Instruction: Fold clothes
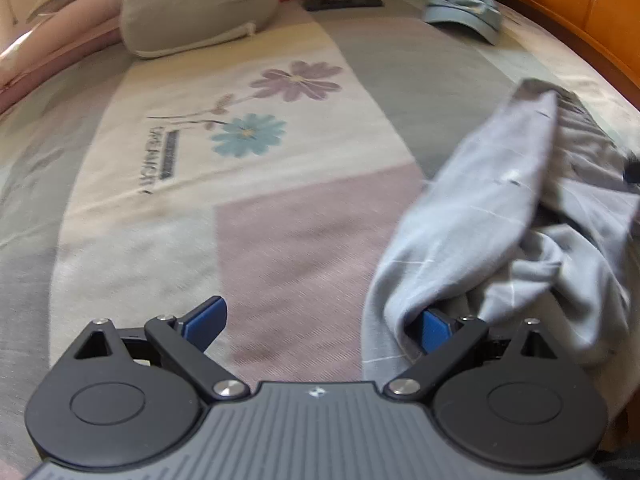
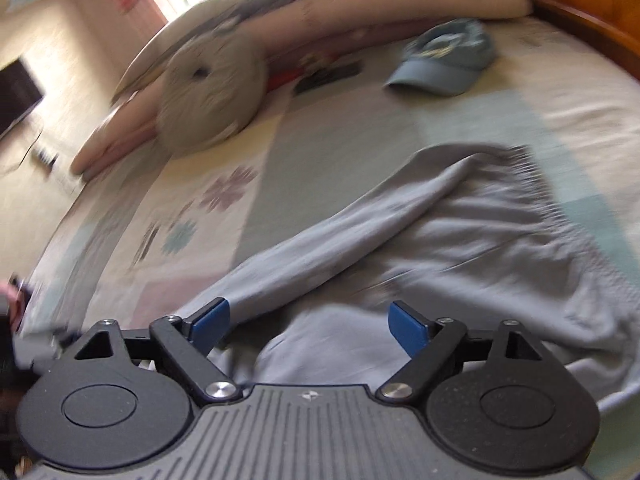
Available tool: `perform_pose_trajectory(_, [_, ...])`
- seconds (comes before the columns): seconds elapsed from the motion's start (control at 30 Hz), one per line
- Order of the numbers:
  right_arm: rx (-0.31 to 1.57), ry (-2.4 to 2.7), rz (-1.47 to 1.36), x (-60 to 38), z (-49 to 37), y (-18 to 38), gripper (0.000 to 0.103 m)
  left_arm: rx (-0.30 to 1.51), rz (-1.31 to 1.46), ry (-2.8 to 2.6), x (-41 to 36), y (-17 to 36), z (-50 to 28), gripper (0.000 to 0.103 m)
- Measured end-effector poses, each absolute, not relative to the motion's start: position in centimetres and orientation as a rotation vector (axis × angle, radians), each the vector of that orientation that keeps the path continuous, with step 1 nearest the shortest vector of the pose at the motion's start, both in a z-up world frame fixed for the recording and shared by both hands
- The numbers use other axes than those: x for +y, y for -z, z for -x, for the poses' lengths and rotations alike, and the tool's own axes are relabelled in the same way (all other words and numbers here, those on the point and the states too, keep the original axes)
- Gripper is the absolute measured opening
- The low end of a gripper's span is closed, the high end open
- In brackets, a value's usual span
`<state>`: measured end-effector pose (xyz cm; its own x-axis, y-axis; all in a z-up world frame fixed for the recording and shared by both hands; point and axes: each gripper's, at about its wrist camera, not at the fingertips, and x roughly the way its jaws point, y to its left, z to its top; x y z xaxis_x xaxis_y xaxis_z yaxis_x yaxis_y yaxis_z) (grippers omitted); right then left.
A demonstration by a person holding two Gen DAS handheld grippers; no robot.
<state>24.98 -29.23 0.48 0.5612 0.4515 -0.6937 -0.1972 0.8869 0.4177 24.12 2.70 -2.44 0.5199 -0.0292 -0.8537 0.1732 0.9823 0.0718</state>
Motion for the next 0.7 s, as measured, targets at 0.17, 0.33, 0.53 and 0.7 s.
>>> perform_pose_trajectory(0.17, [0.983, -0.436, -0.187, -25.0, -25.6, 1.4, 0.092, 0.955, -0.213, 0.079, 3.5, 1.8, -26.1, 0.096])
perform_pose_trajectory(0.33, [1.005, -0.426, -0.114, -23.1, -25.4, 1.9, 0.092, 0.912, -0.294, 0.07, 4.4, 1.5, -29.0, 0.096])
perform_pose_trajectory(0.53, [1.011, -0.372, -0.154, -24.3, -24.8, 1.7, 0.093, 0.871, -0.411, 0.059, 5.3, 1.8, -33.4, 0.096])
perform_pose_trajectory(0.7, [1.013, -0.308, -0.175, -25.0, -23.8, 1.7, 0.093, 0.847, -0.474, 0.049, 5.7, 2.0, -37.3, 0.096])
